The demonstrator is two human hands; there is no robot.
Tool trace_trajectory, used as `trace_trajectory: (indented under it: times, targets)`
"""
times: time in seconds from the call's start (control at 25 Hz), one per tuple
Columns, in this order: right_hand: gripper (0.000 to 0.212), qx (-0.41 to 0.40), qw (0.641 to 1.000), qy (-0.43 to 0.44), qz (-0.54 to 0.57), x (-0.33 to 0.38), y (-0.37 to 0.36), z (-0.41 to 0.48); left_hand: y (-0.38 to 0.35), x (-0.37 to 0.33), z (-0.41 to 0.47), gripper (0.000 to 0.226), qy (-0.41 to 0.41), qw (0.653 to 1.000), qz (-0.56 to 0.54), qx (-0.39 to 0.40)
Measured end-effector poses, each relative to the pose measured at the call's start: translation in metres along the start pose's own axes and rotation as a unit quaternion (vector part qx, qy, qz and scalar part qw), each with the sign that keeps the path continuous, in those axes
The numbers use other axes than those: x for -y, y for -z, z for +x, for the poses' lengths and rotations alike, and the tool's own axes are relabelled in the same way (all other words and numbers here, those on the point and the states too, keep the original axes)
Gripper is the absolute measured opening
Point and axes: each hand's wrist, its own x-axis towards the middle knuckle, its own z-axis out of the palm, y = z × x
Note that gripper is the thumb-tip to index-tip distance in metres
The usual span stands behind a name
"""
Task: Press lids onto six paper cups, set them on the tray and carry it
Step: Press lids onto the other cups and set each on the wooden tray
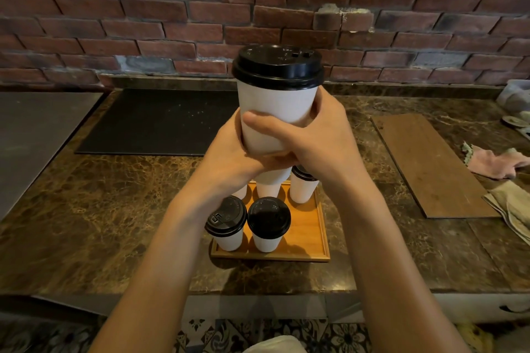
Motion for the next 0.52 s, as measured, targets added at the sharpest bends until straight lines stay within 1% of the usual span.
trace_trajectory:
  times: [0.16, 0.28, 0.4, 0.52]
  targets:
    - [0.067, 0.04, 0.998, -0.001, 0.049, -0.001, 0.005, -0.001, 0.006, 0.0, -0.002, 0.069, 0.012, 0.999, -0.025, 0.027]
    - [0.062, 0.074, 0.995, -0.006, 0.073, -0.003, 0.008, -0.003, 0.007, -0.001, -0.005, 0.067, 0.016, 0.996, -0.059, 0.06]
    - [0.061, 0.105, 0.992, -0.005, 0.071, -0.004, 0.012, -0.002, 0.008, -0.001, -0.006, 0.064, 0.019, 0.992, -0.078, 0.1]
    - [0.062, 0.122, 0.991, -0.006, 0.058, -0.003, 0.013, -0.001, 0.009, 0.0, -0.006, 0.061, 0.018, 0.991, -0.078, 0.106]
